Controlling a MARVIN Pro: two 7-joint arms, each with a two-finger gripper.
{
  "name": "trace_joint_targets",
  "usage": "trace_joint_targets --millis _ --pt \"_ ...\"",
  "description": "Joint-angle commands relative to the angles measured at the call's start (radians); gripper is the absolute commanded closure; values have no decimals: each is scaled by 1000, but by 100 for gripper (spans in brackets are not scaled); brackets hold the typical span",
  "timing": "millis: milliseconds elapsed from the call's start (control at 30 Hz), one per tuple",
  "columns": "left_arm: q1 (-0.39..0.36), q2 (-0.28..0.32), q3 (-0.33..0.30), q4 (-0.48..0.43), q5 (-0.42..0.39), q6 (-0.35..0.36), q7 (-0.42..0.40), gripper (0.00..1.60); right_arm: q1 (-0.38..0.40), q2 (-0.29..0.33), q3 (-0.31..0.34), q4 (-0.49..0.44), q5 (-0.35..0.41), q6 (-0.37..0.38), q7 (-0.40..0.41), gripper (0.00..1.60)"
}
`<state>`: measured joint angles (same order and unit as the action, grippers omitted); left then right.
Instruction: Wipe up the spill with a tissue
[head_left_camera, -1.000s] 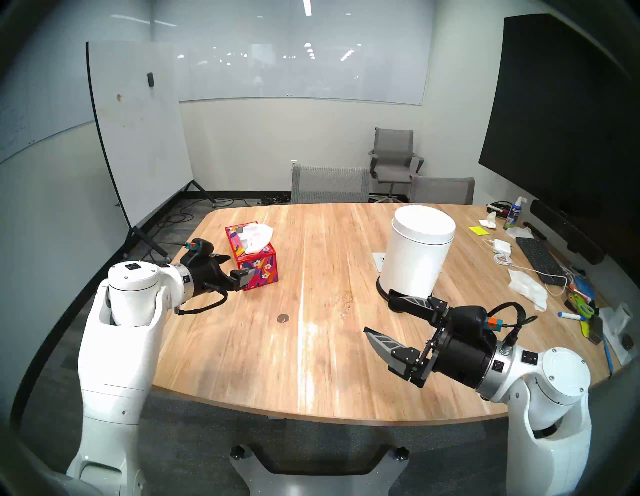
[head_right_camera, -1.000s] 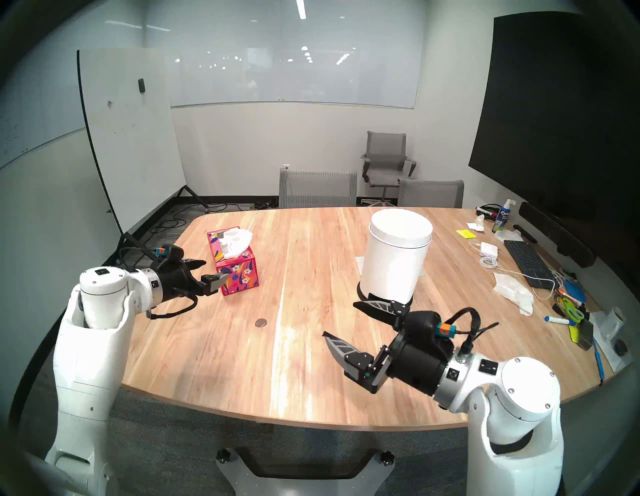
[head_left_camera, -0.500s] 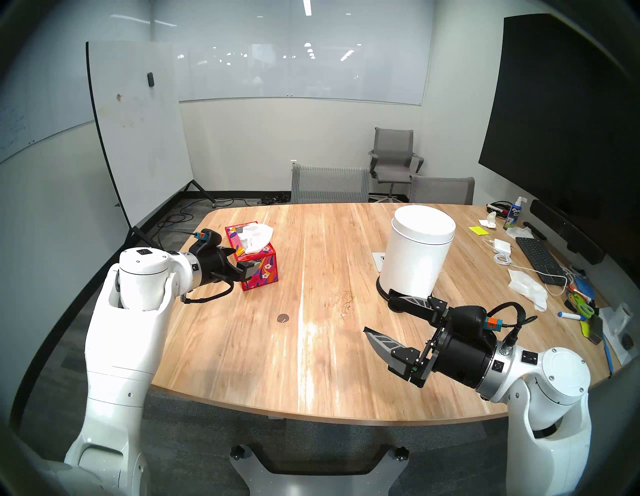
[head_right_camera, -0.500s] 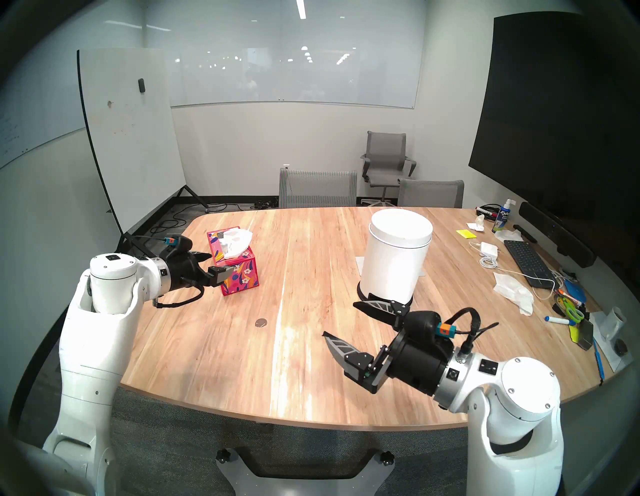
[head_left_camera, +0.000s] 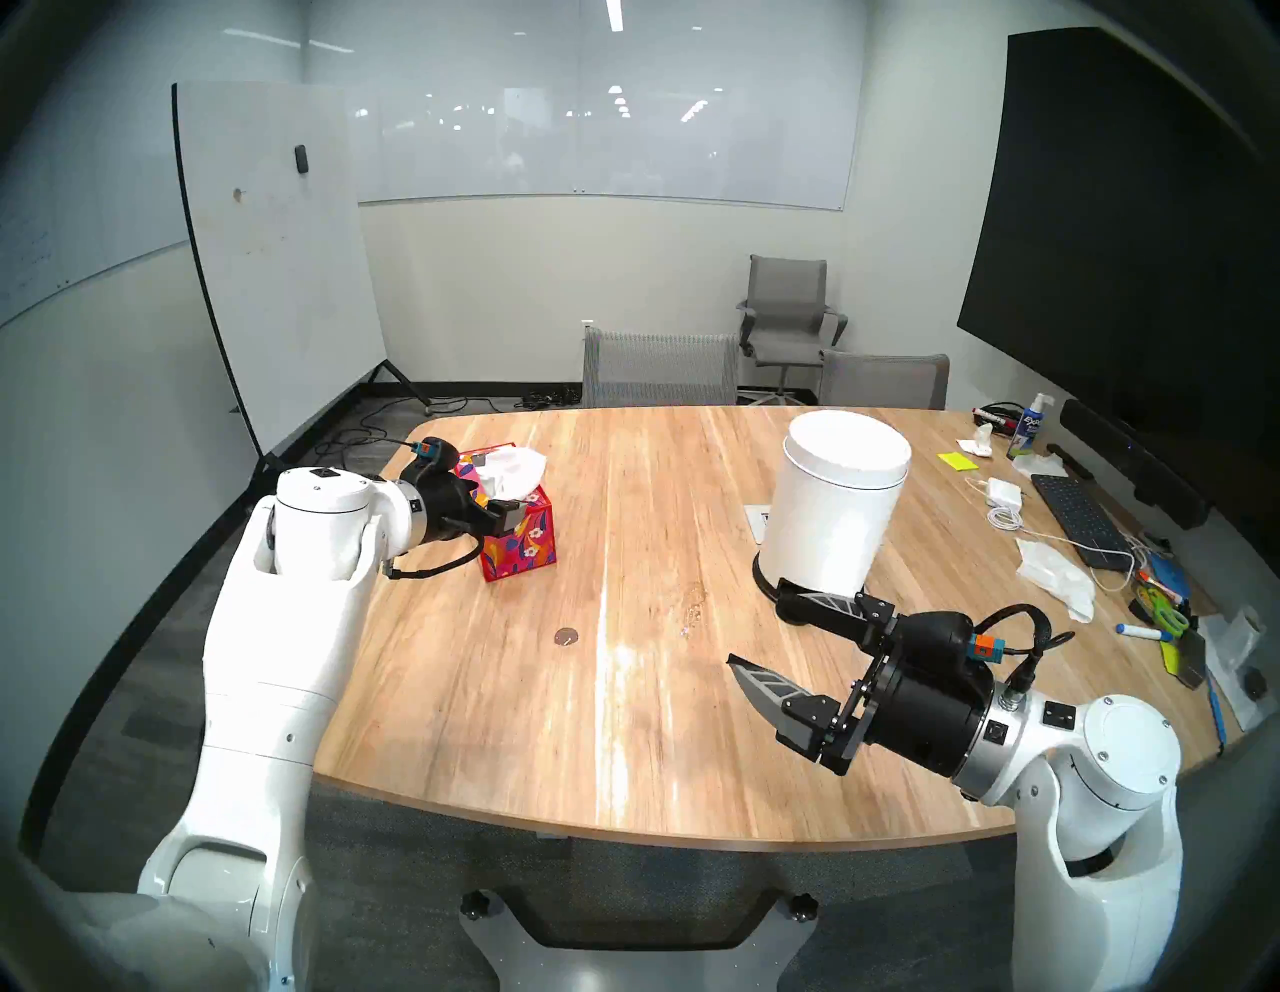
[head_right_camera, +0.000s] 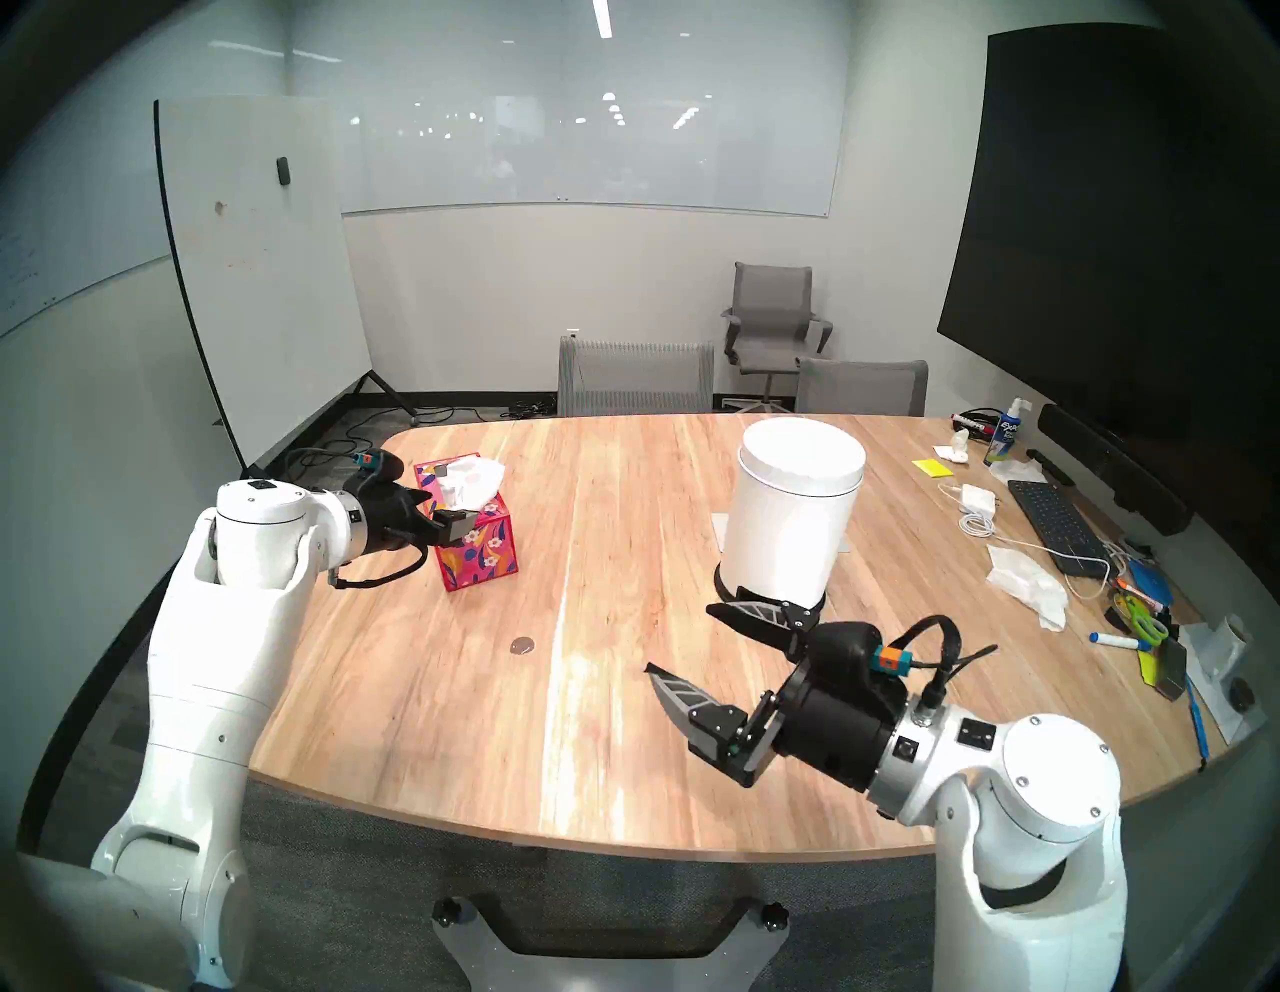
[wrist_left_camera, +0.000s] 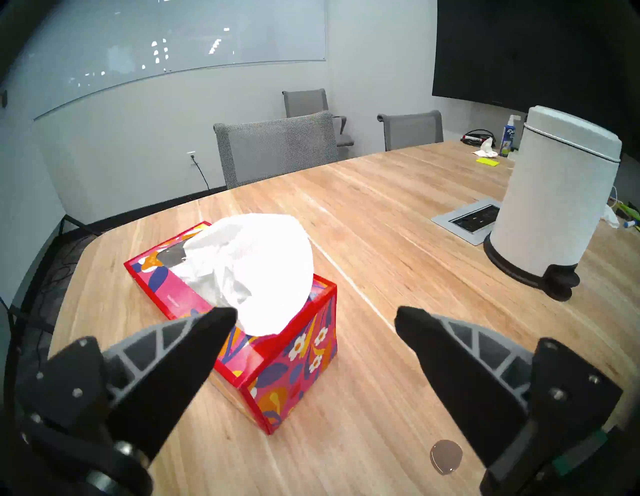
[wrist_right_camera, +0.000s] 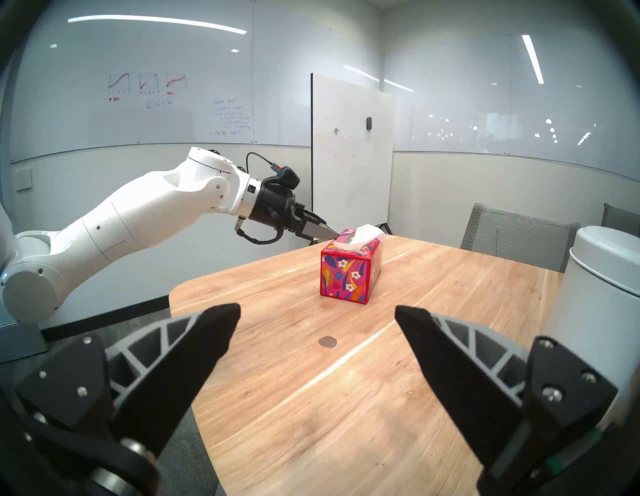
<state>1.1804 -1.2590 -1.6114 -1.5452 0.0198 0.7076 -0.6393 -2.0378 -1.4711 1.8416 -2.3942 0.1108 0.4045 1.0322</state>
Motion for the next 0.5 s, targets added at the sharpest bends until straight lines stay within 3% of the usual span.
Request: trace_joint_targets --millis 0,267,467 --pt "-113 -13 18 78 6 -26 15 0 2 0 1 -15 3 -1 2 0" --pt "-189 -17 39 212 20 -59 30 0 3 0 1 -15 3 -1 2 0" --pt "-211 -15 46 254 25 -78 32 0 3 0 1 -15 3 -1 2 0"
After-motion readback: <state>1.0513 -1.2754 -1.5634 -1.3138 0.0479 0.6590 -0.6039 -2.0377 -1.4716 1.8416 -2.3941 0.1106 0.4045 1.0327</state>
